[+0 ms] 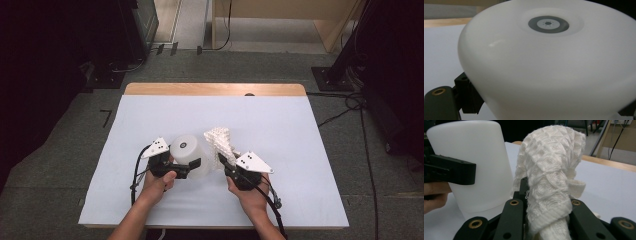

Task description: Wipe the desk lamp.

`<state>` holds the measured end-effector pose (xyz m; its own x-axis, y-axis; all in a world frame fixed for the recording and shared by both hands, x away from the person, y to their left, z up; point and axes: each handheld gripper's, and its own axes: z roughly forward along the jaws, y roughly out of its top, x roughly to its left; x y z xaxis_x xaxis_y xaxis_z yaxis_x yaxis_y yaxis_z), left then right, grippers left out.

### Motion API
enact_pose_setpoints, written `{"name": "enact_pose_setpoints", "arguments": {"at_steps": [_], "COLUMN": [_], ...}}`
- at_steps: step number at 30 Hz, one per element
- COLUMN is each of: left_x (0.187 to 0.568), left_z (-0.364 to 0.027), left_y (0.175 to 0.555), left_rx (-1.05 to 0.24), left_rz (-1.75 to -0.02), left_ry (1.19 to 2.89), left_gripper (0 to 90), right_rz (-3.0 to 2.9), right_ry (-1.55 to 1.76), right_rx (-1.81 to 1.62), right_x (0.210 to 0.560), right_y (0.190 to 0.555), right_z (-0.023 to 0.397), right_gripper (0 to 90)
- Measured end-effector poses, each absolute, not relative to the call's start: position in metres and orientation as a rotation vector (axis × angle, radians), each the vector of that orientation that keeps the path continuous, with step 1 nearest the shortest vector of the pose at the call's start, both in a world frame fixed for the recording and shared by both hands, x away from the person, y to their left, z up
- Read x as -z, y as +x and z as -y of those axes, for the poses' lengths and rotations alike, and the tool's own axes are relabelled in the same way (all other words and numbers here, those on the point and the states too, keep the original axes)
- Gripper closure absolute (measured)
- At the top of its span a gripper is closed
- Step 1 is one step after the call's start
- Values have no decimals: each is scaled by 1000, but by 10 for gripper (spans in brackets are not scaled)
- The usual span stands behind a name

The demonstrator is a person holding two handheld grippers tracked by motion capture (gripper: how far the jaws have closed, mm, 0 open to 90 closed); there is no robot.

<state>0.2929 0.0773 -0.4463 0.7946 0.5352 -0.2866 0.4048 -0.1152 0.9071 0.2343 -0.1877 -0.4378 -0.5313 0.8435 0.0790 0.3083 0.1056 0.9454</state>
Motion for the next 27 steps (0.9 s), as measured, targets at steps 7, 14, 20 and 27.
{"name": "enact_pose_setpoints", "arguments": {"at_steps": [7, 14, 20, 27], "left_x": [447, 452, 452, 445], "left_z": [-68, -56, -52, -68], "left_y": [289, 286, 284, 288], "left_rx": [-118, -133, -151, -161], "left_rz": [-710, -691, -683, -716], "left_ry": [1764, 1847, 1868, 1781], "left_gripper": [87, 87, 87, 87], "right_rz": [-1969, -1947, -1920, -2000], "right_ry": [1042, 1021, 1000, 1035], "right_rx": [-1433, -1423, -1435, -1382], "right_x": [443, 437, 432, 448], "right_y": [229, 226, 225, 230], "right_z": [170, 170, 173, 166], "right_gripper": [760, 760, 760, 760]}}
